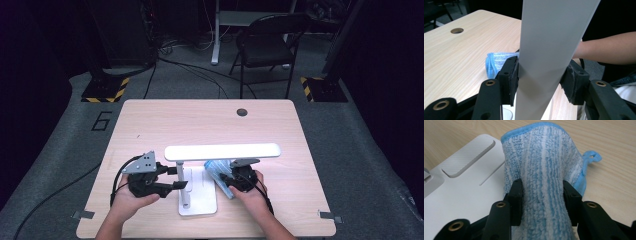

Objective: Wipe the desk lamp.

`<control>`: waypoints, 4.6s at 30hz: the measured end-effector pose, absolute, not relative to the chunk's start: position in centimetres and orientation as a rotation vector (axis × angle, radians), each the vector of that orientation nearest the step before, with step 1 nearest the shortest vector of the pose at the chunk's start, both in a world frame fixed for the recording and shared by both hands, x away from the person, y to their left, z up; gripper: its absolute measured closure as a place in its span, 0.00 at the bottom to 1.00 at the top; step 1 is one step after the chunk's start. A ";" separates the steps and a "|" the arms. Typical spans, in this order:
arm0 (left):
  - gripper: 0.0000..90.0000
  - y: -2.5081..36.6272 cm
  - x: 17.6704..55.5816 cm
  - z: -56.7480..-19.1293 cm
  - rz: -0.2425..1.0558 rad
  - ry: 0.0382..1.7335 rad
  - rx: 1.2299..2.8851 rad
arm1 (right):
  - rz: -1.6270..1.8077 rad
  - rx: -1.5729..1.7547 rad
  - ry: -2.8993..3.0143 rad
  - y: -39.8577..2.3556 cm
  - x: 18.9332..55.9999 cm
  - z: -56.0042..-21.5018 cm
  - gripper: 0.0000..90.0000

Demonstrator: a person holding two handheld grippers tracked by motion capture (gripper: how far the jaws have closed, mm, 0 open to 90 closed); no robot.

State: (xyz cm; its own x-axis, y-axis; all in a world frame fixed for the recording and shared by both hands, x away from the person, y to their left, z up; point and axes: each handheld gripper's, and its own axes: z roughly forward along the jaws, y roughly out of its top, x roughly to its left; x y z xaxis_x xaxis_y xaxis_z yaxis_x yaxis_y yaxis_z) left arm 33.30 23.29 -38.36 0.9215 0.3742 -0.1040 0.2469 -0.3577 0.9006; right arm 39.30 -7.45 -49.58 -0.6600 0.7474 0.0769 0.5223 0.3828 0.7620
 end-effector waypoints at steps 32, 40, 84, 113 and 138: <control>0.58 18.0 35.0 -38.3 0.268 0.525 1.944 | 1.048 1.267 2.258 -10.0 40.4 -49.6 0.66; 0.57 18.0 34.8 -38.4 0.248 0.539 1.939 | 1.012 1.330 2.223 -9.5 43.4 -50.3 0.67; 0.58 17.6 35.0 -39.0 0.327 0.516 1.912 | 0.993 1.360 2.285 -7.6 42.7 -50.3 0.67; 0.58 17.6 35.0 -39.0 0.318 0.511 1.911 | 1.011 1.270 2.382 -10.3 34.7 -50.0 0.67; 0.58 17.8 35.1 -39.1 0.298 0.512 1.910 | 1.013 1.279 2.405 -11.0 34.9 -50.3 0.70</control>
